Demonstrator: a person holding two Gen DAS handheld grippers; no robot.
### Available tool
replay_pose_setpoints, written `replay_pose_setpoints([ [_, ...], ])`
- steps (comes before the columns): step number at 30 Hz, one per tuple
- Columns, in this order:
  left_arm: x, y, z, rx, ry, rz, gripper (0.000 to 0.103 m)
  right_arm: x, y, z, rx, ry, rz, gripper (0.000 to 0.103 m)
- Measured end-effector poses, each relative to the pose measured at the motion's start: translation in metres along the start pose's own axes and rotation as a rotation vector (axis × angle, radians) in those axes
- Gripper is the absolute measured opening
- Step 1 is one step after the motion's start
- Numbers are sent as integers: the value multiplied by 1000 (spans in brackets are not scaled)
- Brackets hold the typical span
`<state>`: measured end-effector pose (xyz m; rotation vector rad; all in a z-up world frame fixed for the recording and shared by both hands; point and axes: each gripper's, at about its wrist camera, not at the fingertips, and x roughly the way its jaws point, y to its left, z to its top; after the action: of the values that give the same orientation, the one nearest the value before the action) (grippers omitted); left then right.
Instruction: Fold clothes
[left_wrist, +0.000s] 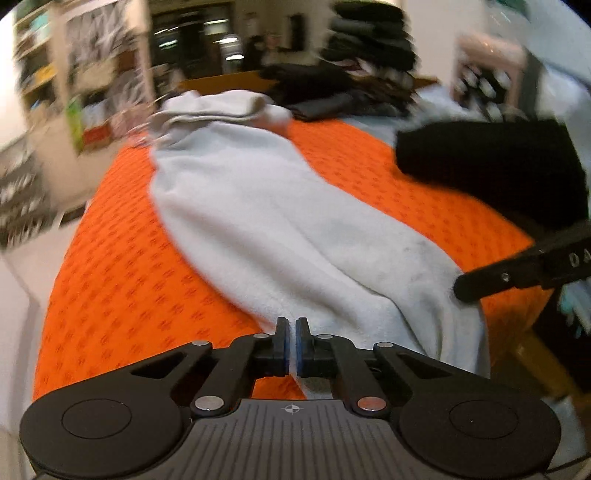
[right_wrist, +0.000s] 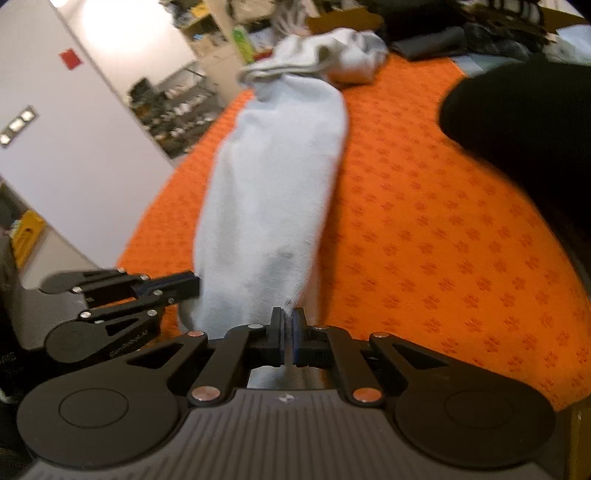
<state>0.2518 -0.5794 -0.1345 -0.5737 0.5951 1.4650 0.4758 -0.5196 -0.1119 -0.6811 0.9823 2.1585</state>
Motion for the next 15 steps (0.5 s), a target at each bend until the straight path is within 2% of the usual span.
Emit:
replay_pose_setpoints([
  [5,-28,45,-10,-213,-29,25,5,-16,24,14,-58,-28,104,4],
  [9,-30,71,-20,-308,-8,85,5,-13,32,21,-73,-19,173,4],
  [12,-32,79,-24,-338,-3,80,6,6,24,15,-51,71,104,5],
  [15,-35,83,-27,-355,-2,59,7,18,14,4,-17,119,56,7],
])
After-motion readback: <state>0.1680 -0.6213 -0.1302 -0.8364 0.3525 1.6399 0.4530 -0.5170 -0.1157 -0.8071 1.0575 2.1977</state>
